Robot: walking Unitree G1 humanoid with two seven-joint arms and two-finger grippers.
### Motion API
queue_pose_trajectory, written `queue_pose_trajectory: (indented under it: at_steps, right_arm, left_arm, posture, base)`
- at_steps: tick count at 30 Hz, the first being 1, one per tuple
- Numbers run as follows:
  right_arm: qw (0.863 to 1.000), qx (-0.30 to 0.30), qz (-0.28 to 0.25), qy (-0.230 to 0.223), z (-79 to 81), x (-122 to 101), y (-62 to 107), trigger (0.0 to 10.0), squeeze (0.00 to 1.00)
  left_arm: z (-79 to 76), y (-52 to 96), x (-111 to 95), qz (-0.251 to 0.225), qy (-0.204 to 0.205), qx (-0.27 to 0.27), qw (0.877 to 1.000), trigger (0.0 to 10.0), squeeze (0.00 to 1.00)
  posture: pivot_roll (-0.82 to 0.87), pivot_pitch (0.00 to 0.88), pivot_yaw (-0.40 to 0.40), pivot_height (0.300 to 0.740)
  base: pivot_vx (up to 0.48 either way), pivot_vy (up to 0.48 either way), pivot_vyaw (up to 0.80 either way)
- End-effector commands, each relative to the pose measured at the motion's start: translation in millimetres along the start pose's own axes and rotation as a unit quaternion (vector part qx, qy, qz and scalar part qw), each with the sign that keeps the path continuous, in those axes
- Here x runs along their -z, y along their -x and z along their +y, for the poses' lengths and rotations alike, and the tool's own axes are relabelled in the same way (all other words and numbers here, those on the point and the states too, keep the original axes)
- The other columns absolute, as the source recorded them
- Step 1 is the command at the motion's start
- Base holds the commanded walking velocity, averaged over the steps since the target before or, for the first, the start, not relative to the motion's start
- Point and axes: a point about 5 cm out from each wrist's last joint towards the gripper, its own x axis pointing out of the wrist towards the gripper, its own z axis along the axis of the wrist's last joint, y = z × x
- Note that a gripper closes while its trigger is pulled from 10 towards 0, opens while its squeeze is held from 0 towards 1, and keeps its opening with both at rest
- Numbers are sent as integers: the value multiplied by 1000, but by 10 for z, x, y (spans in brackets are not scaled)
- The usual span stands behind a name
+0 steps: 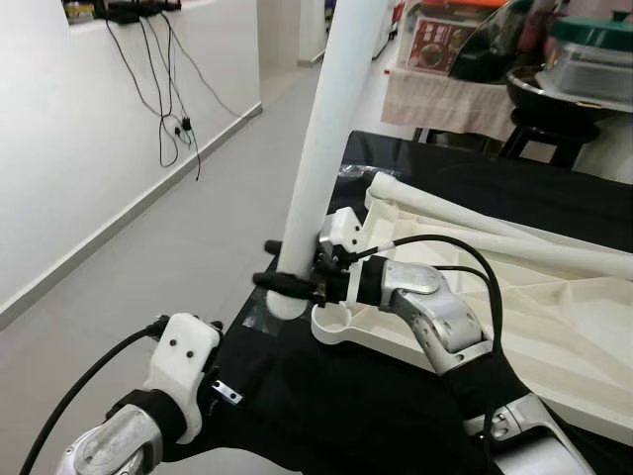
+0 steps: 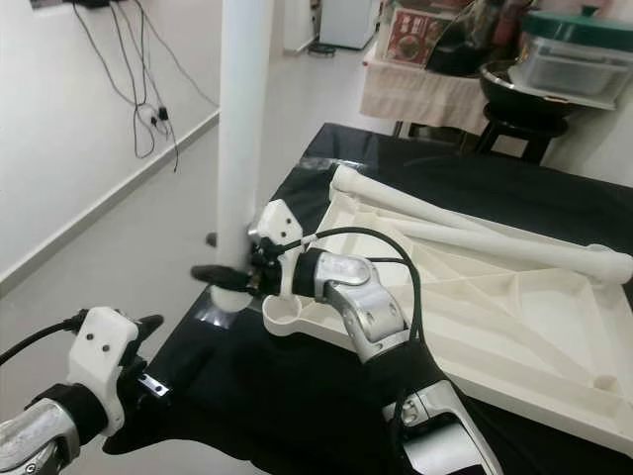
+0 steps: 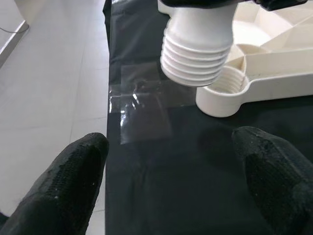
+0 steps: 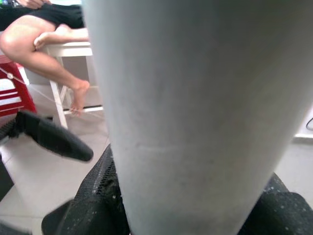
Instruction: Building children table
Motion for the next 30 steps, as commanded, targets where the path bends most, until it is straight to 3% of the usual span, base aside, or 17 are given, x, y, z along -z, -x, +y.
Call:
queue_pose_trajectory:
  at_steps: [1,4,8,14,27,30]
  right_arm:
    - [1000,-3,12,14,-85,-24,88,10000,0]
    - [1000,-9,18,14,-115,-14,125,10000,0]
    - [999,-4,28,-24,-308,48,308,10000,0]
    - [999,-14,23,-34,-364,48,401,10000,0]
    - [997,-72,12,-18,-347,18,400,10000,0]
    - [994,-103,25,1,-275,34,383,10000,0]
  left_arm:
    - [-46,93,50,22,-10,22,999,10000,0]
    - [-73,140,60,28,-14,32,999,10000,0]
    - [-114,235,45,27,-18,41,999,10000,0]
    - [-111,284,15,24,-22,40,999,10000,0]
    - [-90,386,-14,29,-34,41,998,10000,0]
    - [-70,388,-5,31,-34,38,998,10000,0]
  posture:
    - [77,184,-72,740]
    - [77,197,-72,740]
    - [86,233,-80,740]
    - [98,266,-70,740]
    - [121,293,-51,740]
    - [121,293,-44,740]
  base:
    - [0,0,0]
    - [0,0,0]
    - [0,0,0]
    - [0,0,0]
    - [0,0,0]
    - [0,0,0]
